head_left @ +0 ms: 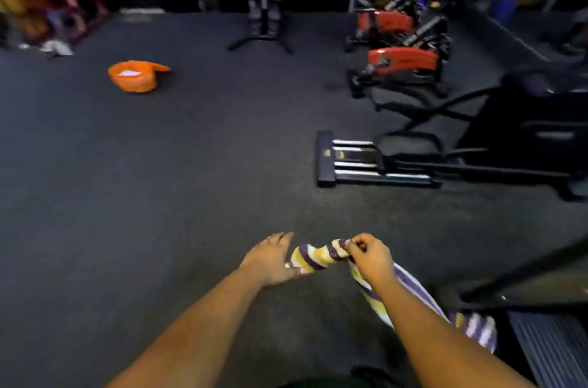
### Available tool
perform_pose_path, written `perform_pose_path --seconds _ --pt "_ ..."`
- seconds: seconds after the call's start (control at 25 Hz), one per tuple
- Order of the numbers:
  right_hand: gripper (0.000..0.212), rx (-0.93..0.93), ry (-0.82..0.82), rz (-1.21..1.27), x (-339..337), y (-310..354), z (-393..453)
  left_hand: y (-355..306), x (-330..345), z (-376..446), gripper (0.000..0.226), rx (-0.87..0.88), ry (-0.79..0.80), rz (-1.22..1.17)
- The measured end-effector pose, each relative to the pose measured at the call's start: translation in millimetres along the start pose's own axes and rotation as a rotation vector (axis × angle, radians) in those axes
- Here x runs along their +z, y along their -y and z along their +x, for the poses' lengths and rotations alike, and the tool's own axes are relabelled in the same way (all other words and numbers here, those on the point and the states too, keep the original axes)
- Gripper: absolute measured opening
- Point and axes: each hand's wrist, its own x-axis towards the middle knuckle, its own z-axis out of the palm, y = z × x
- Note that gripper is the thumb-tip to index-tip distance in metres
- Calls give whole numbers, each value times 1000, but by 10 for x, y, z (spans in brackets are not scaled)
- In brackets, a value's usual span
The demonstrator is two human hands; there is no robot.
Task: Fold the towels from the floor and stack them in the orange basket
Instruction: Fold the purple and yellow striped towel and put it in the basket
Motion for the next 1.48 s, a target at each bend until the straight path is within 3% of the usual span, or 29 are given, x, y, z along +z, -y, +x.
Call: perform_pose_path --seconds 0.36,0.68,1.0,1.48 --pt "21 -223 277 -115 1366 2034 1344 1880 -1142 301 106 -323 -139 -83" --pt "21 -419 472 -236 2329 3647 2689 3076 -2099 915 105 -563 -219 -215" --pt "21 -496 422 -263 3437 5168 3887 4610 -2913 1900 104 -556 -245 -239" --pt "16 -486 367 -249 4953 7676 5465 7121 -4967 3087 102 -560 -236 -220"
